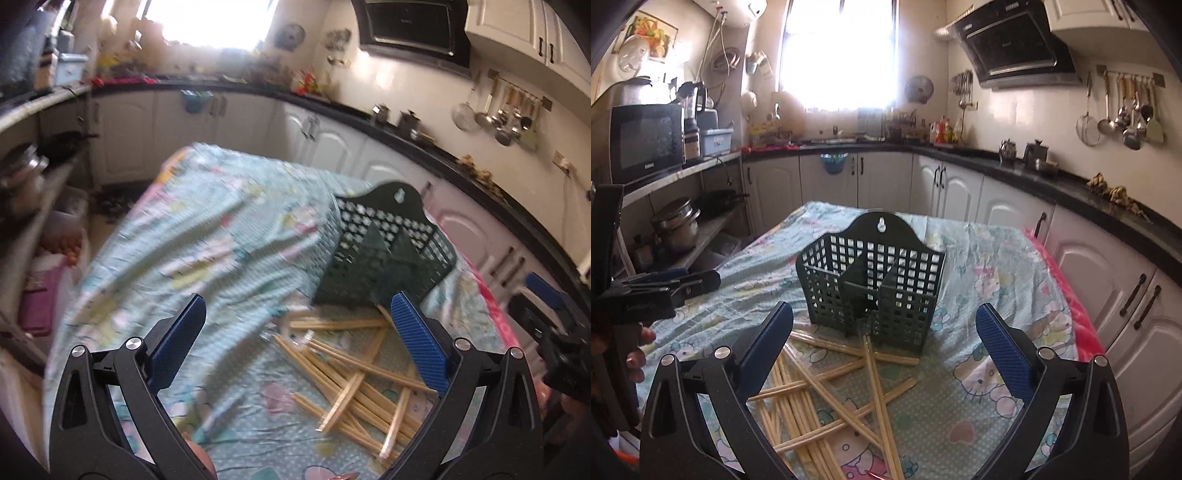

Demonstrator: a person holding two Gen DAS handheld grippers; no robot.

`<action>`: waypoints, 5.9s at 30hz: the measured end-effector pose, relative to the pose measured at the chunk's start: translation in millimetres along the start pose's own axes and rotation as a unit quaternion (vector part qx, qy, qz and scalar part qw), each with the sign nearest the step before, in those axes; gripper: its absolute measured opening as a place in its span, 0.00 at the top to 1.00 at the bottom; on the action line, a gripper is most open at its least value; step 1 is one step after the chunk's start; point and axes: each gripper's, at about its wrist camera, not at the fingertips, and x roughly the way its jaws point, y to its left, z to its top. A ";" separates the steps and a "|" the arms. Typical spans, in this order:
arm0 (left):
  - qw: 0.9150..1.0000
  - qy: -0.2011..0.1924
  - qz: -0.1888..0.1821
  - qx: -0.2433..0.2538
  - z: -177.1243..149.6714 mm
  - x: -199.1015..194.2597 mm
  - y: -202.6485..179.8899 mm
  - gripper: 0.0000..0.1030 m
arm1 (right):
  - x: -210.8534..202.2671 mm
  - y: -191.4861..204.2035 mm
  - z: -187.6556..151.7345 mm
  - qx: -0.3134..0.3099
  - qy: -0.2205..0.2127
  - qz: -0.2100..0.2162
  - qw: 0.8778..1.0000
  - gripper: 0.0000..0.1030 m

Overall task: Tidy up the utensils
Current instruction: 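Lower the left gripper onto a wrapped chopstick pair and close it, then lift the chopsticks with the left gripper and carry them over the green caddy, then lower the chopsticks into the caddy and open the left gripper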

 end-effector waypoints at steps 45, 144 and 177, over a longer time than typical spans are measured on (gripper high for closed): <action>0.979 0.185 -0.079 0.043 -29.3 122.0 -2.9 0.79 | 158.7 4.6 -39.1 -0.013 0.212 0.075 0.974 0.72; 0.983 -0.046 -0.150 0.094 141.7 33.4 -103.3 1.00 | 65.9 -58.9 125.3 0.029 -0.137 0.019 0.990 0.94; 0.988 -0.101 -0.088 0.080 93.4 -30.7 -60.9 0.11 | 8.0 -46.8 73.5 0.026 -0.086 0.000 0.996 0.35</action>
